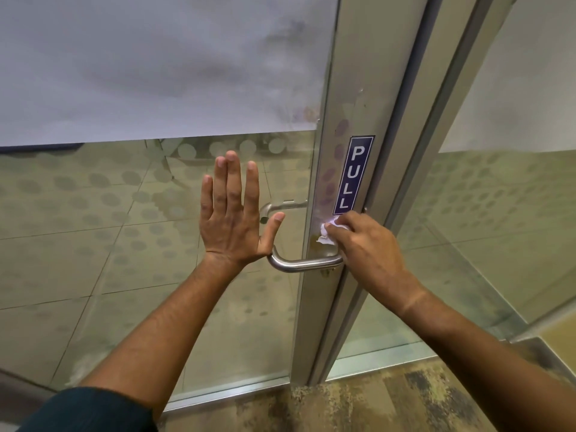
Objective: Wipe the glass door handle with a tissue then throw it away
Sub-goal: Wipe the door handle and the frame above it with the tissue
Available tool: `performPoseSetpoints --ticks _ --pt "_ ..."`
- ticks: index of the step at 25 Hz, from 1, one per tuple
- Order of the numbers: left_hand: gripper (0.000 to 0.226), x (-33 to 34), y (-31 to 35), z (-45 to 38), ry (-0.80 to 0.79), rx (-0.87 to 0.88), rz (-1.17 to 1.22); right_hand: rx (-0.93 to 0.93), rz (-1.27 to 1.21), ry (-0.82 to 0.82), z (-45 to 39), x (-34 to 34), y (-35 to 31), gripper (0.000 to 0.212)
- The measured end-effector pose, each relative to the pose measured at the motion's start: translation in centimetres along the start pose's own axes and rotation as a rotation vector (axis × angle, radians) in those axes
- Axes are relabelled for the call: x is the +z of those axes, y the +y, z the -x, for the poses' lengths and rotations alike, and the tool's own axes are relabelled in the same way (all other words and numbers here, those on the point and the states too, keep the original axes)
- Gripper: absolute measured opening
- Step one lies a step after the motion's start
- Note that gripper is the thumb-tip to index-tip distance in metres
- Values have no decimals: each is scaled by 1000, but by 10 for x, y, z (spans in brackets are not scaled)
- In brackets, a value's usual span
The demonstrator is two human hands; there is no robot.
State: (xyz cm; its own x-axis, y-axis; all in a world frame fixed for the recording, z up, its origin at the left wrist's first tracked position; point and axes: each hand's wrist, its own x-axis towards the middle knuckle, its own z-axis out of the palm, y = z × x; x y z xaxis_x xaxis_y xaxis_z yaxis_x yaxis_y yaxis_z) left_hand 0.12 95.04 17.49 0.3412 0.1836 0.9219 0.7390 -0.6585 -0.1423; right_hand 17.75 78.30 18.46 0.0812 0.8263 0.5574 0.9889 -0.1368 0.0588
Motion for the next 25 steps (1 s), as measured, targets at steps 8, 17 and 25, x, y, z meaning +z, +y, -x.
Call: performPoseSetpoints --ticks 8,17,25 --pt "101 2 1 1 -12 0 -21 240 -230 208 15 16 2 27" --pt "99 1 1 0 -13 -2 -11 163 -206 224 11 16 2 29" --pt "100 1 2 0 -28 -7 -18 190 -293 238 12 13 -2 25"
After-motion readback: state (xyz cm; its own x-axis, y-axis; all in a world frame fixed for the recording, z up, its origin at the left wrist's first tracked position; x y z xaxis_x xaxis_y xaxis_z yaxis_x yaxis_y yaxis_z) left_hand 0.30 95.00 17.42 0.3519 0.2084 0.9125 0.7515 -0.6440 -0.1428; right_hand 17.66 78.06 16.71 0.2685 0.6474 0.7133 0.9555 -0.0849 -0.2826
